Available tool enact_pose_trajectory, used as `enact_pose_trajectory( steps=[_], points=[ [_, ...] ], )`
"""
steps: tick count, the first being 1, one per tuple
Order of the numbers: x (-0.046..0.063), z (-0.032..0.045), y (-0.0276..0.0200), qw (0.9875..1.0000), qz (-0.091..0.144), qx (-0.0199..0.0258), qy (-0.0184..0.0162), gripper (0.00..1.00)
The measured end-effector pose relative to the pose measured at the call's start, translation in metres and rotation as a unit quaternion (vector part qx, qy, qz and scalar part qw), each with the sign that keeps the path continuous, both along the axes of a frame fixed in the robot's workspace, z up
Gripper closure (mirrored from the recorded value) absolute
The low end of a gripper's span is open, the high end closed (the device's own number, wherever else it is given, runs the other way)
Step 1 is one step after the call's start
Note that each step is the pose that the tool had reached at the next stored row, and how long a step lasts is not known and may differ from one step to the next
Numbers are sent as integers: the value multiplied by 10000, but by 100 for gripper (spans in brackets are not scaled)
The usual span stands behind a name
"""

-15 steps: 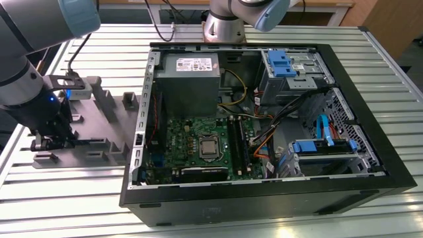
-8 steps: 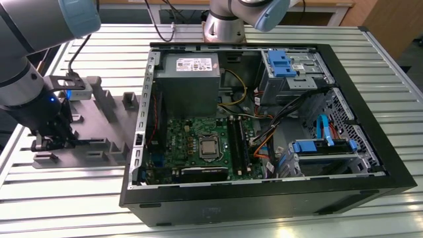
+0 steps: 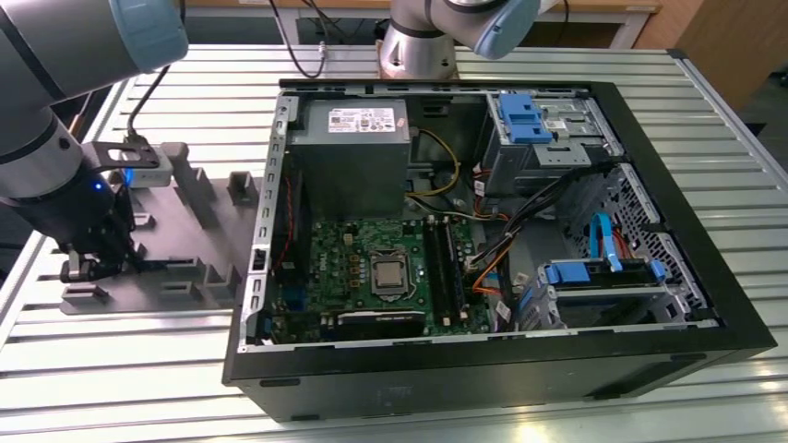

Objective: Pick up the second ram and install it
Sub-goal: 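Pick up the second ram and move it above second insertion slot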

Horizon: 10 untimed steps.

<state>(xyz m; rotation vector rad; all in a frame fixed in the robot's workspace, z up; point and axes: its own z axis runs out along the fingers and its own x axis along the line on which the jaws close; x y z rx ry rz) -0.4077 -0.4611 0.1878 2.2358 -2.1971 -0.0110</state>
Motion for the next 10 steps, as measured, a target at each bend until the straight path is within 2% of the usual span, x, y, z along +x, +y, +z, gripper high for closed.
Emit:
enact_pose_trajectory(
  steps=[10],
  points=[
    [0,-7,0,10000,0,0,0,86]
  ],
)
